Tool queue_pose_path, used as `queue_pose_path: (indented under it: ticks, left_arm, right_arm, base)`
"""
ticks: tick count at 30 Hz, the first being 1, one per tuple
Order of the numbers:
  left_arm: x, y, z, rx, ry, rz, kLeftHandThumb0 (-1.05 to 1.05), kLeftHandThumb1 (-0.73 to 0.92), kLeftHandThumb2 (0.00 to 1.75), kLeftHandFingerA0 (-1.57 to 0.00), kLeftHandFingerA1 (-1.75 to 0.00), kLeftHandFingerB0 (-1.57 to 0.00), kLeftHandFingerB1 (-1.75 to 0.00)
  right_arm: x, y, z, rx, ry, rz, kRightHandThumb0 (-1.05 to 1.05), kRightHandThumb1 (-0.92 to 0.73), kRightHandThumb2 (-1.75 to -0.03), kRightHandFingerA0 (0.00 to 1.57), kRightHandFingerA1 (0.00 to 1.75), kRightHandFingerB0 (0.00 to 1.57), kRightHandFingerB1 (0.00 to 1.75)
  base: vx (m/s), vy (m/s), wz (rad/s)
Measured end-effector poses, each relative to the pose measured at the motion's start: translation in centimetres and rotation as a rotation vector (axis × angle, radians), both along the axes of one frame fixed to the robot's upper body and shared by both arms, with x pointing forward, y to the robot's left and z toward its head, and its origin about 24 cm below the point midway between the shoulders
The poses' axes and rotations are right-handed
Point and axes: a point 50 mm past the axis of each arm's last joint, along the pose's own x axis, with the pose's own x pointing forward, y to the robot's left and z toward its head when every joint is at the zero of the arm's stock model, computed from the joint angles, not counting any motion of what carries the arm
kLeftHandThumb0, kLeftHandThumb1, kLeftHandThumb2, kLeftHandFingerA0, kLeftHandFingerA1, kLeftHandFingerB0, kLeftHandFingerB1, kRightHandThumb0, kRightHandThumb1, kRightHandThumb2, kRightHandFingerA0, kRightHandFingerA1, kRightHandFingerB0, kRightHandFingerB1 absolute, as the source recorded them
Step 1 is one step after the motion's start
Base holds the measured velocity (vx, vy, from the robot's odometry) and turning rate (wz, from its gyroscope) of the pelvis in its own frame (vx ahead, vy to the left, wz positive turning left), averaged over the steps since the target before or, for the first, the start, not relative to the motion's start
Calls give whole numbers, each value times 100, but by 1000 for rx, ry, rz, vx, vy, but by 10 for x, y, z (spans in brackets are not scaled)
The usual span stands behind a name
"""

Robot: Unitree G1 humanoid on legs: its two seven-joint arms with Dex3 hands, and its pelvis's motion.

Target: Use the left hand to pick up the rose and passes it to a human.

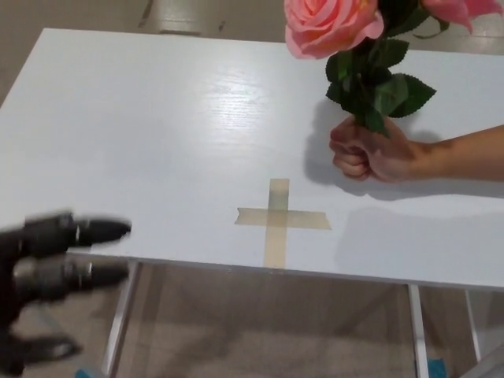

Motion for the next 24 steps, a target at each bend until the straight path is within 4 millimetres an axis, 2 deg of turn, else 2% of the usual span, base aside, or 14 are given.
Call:
queue_pose_path:
  ticks: [3,4,6,8,9,12,13,14,17,18,24]
  left_arm:
    - [-18,9,-34,-51,104,62,-55,37,69,-62,-52,-45,-44]
    - [-22,10,-39,-57,122,72,-60,41,72,-50,-49,-34,-42]
    - [-26,14,-54,-66,168,110,-60,41,72,-50,-49,-34,-42]
    - [-27,18,-70,-66,218,157,-55,41,71,-51,-49,-35,-42]
    - [-27,21,-80,-68,254,191,-41,42,65,-52,-47,-39,-41]
    - [-26,26,-99,-62,321,254,-41,42,65,-52,-47,-39,-41]
    - [-26,28,-105,-58,344,276,-25,50,63,-51,-43,-46,-40]
    - [-25,30,-114,-51,375,309,-19,57,57,-59,-41,-51,-36]
    - [-23,34,-130,-35,436,378,-19,57,57,-59,-41,-51,-36]
    - [-22,34,-137,-24,458,404,-22,63,59,-70,-43,-52,-37]
    - [-26,38,-167,65,586,509,-23,64,60,-72,-45,-54,-37]
  right_arm:
    - [1,0,0,0,-3,0,-38,-61,-78,62,54,46,48]
    - [1,0,0,0,-2,0,-38,-61,-78,62,54,47,48]
    - [2,0,1,-1,-3,0,-38,-61,-78,62,54,47,48]
    - [4,0,1,0,-9,1,-38,-60,-78,62,54,47,48]
    - [5,0,2,0,-11,2,-38,-60,-78,62,54,47,48]
    - [5,0,2,0,-12,2,-38,-60,-78,62,54,47,48]
    - [5,0,2,0,-12,1,-38,-60,-78,62,54,47,48]
    - [5,0,2,0,-12,1,-38,-60,-78,62,54,47,48]
    - [5,0,2,1,-14,-1,-38,-60,-78,62,54,47,48]
    - [6,0,2,1,-16,-1,-38,-60,-78,62,54,48,48]
    - [10,1,4,1,-27,-1,-38,-60,-78,62,54,48,48]
  base:
    - [0,0,0]
    - [0,0,8]
    - [0,0,0]
    - [0,0,0]
    - [0,0,0]
    - [0,0,0]
    - [0,0,0]
    - [0,0,0]
    - [0,0,0]
    - [0,0,0]
    - [0,0,0]
